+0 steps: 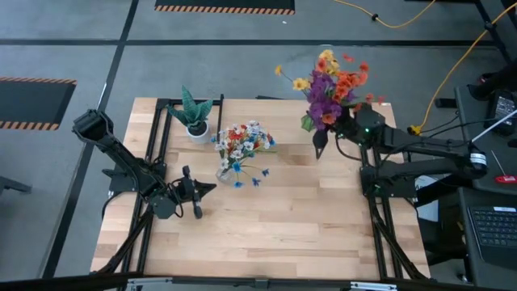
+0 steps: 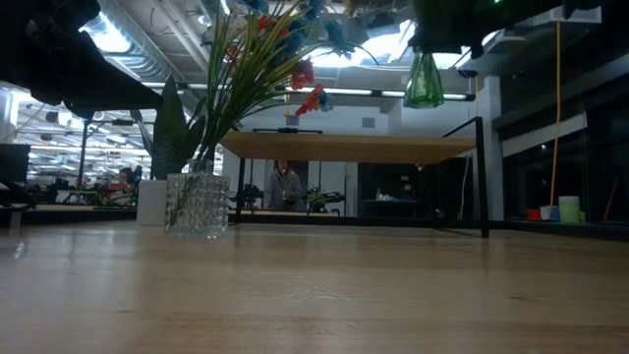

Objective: Pick and place flowers into a vace then onto a shelf
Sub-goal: Put the green flower vase on the shelf

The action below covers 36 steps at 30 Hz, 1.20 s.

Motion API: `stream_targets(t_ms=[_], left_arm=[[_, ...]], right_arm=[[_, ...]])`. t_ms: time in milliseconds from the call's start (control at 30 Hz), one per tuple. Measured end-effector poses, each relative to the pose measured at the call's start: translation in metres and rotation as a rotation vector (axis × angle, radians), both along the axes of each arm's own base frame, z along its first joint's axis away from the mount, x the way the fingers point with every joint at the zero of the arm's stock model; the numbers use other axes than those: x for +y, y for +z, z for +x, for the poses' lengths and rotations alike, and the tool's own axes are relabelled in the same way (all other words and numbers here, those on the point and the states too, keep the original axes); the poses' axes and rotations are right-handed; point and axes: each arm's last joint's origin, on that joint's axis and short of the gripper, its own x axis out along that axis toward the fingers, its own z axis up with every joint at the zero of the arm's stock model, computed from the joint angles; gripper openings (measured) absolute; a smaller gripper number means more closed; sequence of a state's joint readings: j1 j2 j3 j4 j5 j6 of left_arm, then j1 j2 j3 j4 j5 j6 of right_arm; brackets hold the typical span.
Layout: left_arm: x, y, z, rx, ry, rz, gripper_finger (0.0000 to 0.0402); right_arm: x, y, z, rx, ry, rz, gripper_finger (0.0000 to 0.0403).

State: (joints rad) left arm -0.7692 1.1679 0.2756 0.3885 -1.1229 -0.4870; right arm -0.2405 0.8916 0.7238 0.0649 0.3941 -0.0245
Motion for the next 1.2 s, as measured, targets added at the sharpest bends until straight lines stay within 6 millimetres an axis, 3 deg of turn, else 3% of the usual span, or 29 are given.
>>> stream_targets(t_ms=[567,800,1200], left_arm=[[0.000,0.000,0.000,0.010,-0.002,0.028,0.0002],[0.000,0.000,0.000,0.008,0.002,0.030,0.0002],[0.000,0.000,0.000,0.008,0.002,0.030,0.0001]], right_arm=[[-0.043,-0.028,0.002,-0.021,-0.105,0.051,0.0110],[-0.046,-0.047,-0.002,-0.015,-0.112,0.078,0.0110],[-0.046,-0.051,-0.003,-0.002,-0.116,0.061,0.0110]])
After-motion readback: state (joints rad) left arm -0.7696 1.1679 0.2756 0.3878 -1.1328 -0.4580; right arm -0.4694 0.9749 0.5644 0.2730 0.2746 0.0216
